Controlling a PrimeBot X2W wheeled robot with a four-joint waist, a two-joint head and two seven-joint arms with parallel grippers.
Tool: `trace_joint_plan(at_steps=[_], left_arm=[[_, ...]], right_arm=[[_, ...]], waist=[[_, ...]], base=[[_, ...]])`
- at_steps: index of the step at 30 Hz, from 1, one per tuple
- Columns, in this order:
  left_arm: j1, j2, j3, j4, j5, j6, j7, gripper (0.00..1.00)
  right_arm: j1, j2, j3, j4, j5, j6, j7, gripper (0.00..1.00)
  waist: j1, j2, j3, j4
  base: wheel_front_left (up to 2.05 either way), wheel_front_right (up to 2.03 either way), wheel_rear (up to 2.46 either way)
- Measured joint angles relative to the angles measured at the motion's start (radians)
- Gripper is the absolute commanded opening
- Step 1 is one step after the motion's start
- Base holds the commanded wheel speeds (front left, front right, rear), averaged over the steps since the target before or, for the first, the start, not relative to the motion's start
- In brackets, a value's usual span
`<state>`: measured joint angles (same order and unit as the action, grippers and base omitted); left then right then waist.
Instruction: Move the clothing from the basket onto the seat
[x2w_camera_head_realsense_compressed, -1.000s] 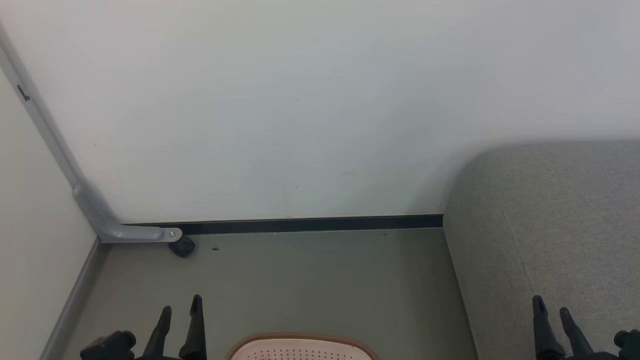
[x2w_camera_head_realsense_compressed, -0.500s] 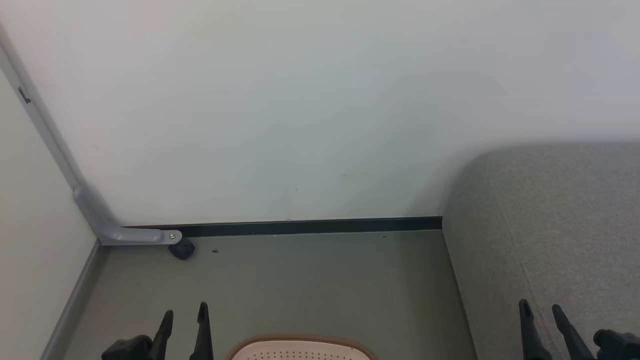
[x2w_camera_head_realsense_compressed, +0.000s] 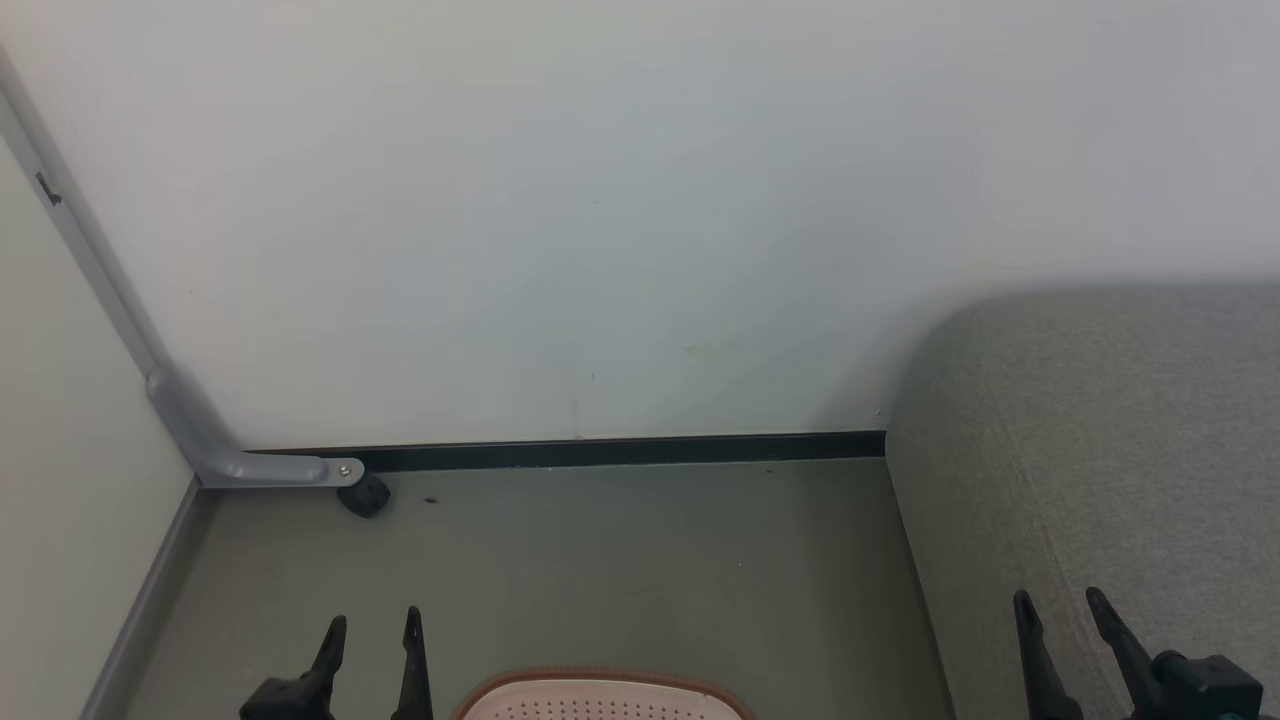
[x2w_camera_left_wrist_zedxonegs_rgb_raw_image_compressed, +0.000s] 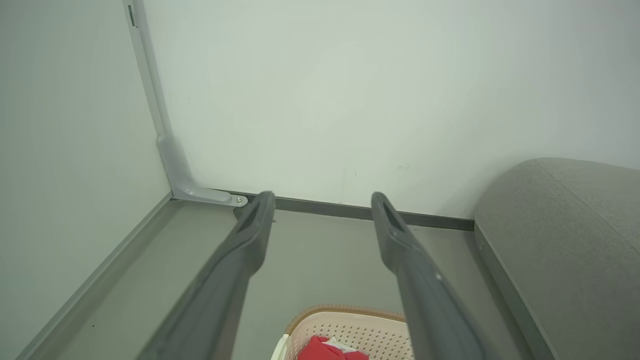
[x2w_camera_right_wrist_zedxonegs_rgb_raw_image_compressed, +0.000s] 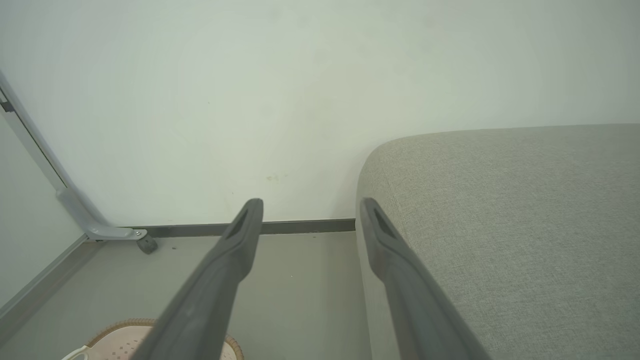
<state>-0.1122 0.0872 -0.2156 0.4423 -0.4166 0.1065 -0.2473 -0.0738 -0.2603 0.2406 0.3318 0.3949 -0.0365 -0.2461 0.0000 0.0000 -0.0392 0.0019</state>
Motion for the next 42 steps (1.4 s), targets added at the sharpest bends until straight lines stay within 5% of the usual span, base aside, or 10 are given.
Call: trace_joint_plan(at_steps=[30,42], left_arm=[[-0.024,-0.023,0.010,0.045,0.004,0.000,-0.002,1.00],[-0.025,-0.033,-0.054,0.126,0.004,-0.002,-0.002,1.00]], right_arm=[[0.000,-0.002,-0.021,-0.001,-0.023,0.000,-0.003,1.00],[-0.017,-0.002,-0.020,-0.034,-0.035,0.002,-0.003,1.00]], waist=[[0.0000,0.0000,0.010,0.001],[0.0001,0.0000,0.040,-0.002]], base=[[0.00,0.00,0.00],[0.00,0.00,0.00]])
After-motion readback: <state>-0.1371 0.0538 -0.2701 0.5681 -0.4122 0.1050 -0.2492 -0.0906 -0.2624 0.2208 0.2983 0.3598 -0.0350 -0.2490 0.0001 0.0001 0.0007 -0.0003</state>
